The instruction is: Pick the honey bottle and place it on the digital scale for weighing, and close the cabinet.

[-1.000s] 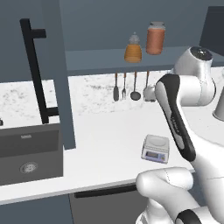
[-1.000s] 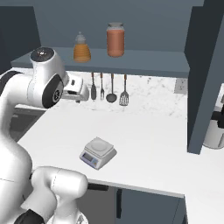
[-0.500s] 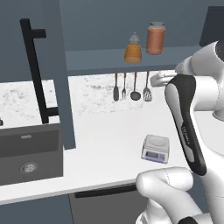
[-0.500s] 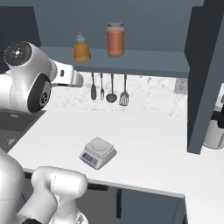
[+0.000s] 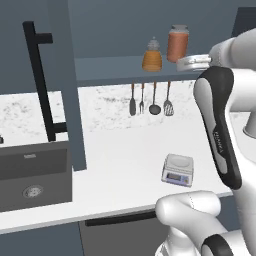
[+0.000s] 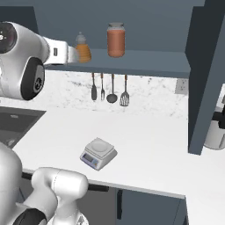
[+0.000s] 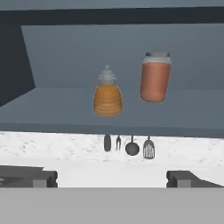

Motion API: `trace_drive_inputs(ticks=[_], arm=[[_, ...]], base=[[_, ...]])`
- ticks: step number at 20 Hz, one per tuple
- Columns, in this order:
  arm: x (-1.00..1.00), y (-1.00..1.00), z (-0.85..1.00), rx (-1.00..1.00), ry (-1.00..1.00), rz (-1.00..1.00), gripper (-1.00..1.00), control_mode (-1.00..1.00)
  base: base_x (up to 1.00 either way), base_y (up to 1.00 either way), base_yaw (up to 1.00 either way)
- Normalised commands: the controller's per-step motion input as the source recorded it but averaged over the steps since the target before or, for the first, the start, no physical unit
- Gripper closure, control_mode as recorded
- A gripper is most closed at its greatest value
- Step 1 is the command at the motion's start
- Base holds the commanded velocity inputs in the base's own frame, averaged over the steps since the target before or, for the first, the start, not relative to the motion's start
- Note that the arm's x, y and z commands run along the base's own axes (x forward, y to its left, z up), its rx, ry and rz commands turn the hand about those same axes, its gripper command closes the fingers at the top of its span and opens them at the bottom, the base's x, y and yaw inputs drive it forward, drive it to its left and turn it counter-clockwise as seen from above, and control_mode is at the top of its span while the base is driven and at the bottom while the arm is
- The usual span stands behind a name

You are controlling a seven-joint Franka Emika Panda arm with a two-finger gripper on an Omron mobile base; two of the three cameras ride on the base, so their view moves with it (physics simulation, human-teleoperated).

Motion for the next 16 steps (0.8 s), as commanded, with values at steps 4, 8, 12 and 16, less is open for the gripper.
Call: trace_drive_inputs(ticks=[4, 8, 12, 16], arm=[[0.0, 0.08, 0.44, 0.0, -0.18, 0.0, -1.0, -1.0], [0.15, 0.0, 0.03, 0.0, -0.09, 0.0, -1.0, -1.0], [0.21, 0.02, -0.07, 0.0, -0.1, 0.0, -1.0, -1.0], [0.37, 0.01, -0.11, 0.0, -0.05, 0.0, -1.0, -1.0]], base=[[0.0, 0.0, 0.0], [0.0, 0.0, 0.0], [0.0, 0.0, 0.0], [0.0, 0.0, 0.0]])
